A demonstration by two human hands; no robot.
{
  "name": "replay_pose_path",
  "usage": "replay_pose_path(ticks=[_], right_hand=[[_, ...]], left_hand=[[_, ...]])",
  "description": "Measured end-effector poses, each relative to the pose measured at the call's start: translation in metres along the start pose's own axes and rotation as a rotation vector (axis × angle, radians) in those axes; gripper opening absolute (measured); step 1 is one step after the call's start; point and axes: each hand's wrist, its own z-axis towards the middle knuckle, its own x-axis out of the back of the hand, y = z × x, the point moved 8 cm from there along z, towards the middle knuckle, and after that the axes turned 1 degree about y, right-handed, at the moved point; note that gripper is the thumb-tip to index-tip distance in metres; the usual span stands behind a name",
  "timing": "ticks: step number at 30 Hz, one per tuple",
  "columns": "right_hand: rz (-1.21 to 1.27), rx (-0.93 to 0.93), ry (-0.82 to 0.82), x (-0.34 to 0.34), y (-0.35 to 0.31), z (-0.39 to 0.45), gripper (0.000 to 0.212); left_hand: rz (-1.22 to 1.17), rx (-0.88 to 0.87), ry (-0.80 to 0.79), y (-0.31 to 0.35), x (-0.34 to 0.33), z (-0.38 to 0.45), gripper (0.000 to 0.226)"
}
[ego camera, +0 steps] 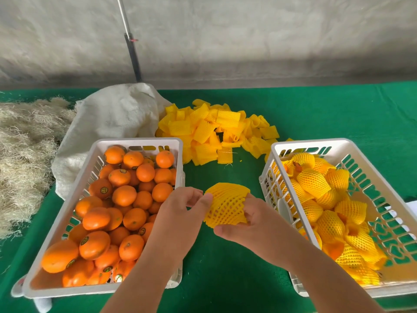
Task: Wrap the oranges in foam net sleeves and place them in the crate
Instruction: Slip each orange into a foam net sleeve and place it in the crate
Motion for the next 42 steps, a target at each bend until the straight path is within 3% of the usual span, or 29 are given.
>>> replay_pose_path(ticks=[4, 12, 19, 24, 28, 30, 37, 40, 42], right_hand=[[0.069, 0.033, -0.051, -0.003, -0.001, -0.002, 0.037], [0.166, 0.123, -0.152, -0.002, -0.004, -0.007, 0.029], [0.275, 0.149, -0.029, -0.001, 0.003, -0.002, 0.028], [0.291, 0.132, -0.031, 0.001, 0.005, 0.0, 0.055], [0.389, 0.126, -0.062, 0.004, 0.005, 0.001, 0.045], [0.423, 0.122, -0.068, 0.004, 0.006, 0.002, 0.043], [0.362, 0.083, -0.01, 0.003, 0.012, 0.004, 0.063], [0.326, 0.064, 0.052, 0.009, 0.013, 0.004, 0.064], [0.321, 0.039, 0.084, 0.014, 0.014, 0.004, 0.067]], left_hand=[[-0.328, 0.133, -0.02, -0.013, -0.007, 0.001, 0.025], [-0.359, 0.091, 0.139, -0.011, 0.007, -0.009, 0.039], [-0.485, 0.089, 0.135, -0.002, 0.008, -0.005, 0.043], [-0.464, 0.034, -0.034, 0.004, 0.007, -0.003, 0.064], [-0.417, -0.078, -0.093, 0.01, 0.01, -0.005, 0.033], [-0.45, -0.105, -0.095, 0.013, 0.01, -0.006, 0.031], [-0.647, -0.069, -0.079, 0.014, 0.009, -0.008, 0.009], [-0.377, -0.122, -0.097, 0.013, 0.012, -0.011, 0.017], [-0.007, -0.298, -0.134, 0.022, 0.014, -0.016, 0.055]])
